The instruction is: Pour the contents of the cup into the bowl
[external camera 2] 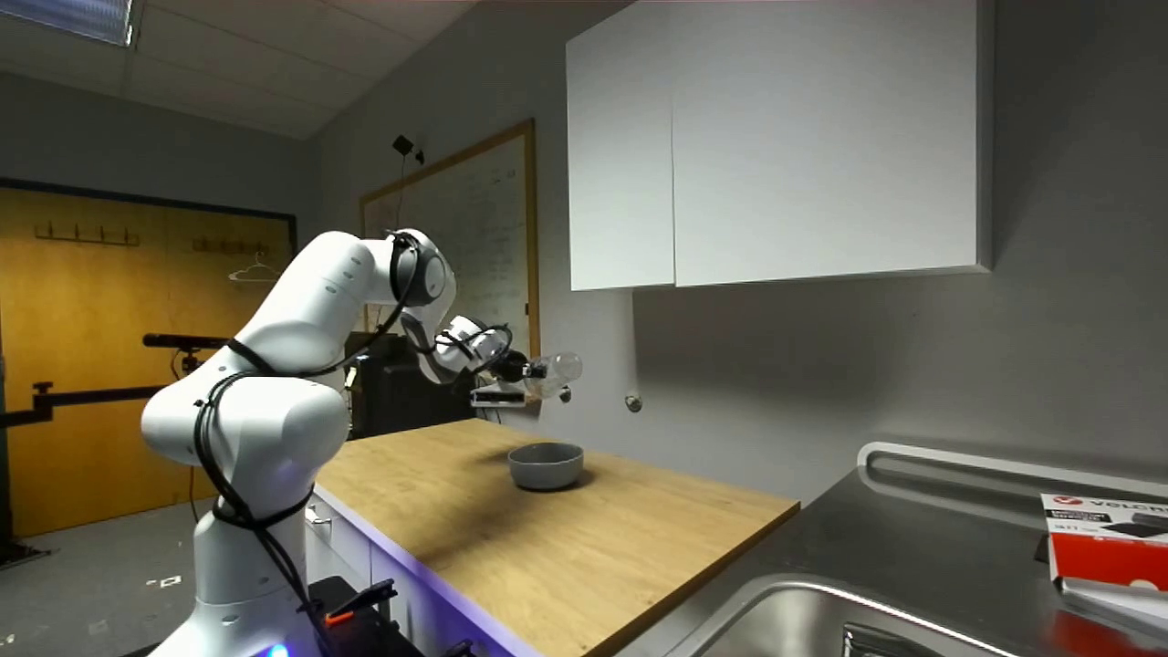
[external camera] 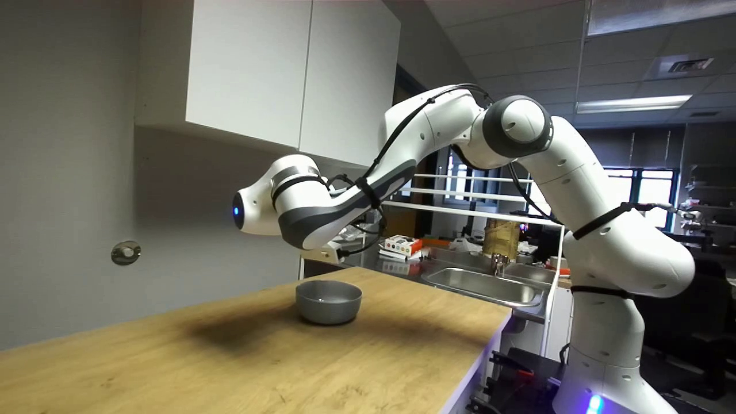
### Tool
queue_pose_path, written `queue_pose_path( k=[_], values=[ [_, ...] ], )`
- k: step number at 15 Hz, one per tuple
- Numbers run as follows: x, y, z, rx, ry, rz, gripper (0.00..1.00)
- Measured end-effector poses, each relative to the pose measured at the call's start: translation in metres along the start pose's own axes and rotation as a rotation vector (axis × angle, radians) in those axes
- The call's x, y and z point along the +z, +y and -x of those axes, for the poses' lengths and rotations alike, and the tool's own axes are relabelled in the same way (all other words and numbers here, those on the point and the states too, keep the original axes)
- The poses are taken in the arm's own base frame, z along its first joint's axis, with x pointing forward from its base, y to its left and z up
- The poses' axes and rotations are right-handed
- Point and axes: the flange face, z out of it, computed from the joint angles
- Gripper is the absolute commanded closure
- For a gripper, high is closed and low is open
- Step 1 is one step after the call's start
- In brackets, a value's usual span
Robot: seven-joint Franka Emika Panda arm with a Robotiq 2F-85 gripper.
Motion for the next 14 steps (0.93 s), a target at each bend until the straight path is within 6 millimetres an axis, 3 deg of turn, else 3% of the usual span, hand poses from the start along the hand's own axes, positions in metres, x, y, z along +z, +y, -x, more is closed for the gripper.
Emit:
queue_pose_path(
  k=[3, 10, 14],
  values=[
    [0.002, -0.001, 0.001, 0.013, 0.023, 0.005, 0.97],
    [0.004, -0.012, 0.045, 0.041, 0.062, 0.019, 0.97],
    [0.001, -0.01, 0.028, 0.093, 0.122, 0.038, 0.97]
  ],
)
